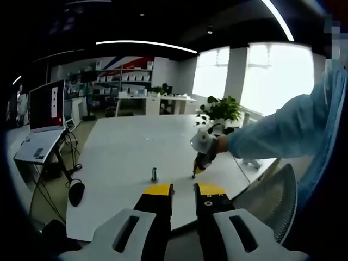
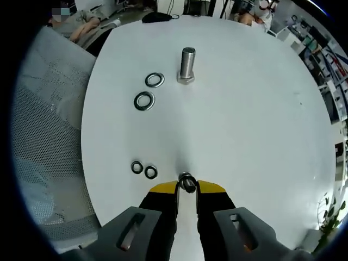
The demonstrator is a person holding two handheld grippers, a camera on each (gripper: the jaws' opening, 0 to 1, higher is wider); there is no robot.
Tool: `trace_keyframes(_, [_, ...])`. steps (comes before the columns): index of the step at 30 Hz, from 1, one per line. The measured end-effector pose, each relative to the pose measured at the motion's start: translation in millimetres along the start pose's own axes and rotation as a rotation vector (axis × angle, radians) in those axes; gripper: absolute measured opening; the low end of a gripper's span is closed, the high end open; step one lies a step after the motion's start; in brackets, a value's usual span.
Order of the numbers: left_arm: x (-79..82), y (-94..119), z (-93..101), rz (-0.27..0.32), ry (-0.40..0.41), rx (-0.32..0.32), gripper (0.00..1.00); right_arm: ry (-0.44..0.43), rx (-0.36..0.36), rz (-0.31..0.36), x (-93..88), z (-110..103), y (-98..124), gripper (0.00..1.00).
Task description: Place the washer onto the threaded stud by aligning its center hole with the stud, sliding it down to the base, and recovering from edge contact or off-axis alignment until the washer reaches the visible bottom stop.
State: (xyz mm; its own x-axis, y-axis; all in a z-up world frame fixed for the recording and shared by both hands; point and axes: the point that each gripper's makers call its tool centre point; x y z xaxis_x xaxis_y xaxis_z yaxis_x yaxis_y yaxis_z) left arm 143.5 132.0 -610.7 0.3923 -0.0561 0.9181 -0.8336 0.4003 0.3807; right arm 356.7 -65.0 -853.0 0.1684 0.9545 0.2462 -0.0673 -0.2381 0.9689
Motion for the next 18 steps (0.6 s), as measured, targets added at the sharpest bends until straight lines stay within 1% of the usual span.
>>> trace_keyframes(6, [-2.7, 1, -0.7, -0.010, 0.002, 0.011, 0.14, 0.018, 0.004, -0.023, -2.5, -3, -10, 0.13])
trace_keyframes(18, [-3.3, -1, -1.1, -0.013, 0.011, 0.016, 0.14, 0.019, 0.018, -0.034, -4.1, -3, -16, 0.13])
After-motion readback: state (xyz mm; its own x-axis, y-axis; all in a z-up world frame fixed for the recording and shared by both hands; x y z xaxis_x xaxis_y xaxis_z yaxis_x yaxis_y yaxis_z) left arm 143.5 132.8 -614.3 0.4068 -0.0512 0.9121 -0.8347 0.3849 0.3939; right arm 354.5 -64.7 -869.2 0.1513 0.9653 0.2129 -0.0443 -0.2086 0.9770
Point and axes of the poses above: the point that each gripper's makers call its tool centre point, and the gripper's own axes: y roughly backward along the fingers, z roughly to its right, x roughly out of its top, and after that the axes turned 4 degrees about x, right-handed
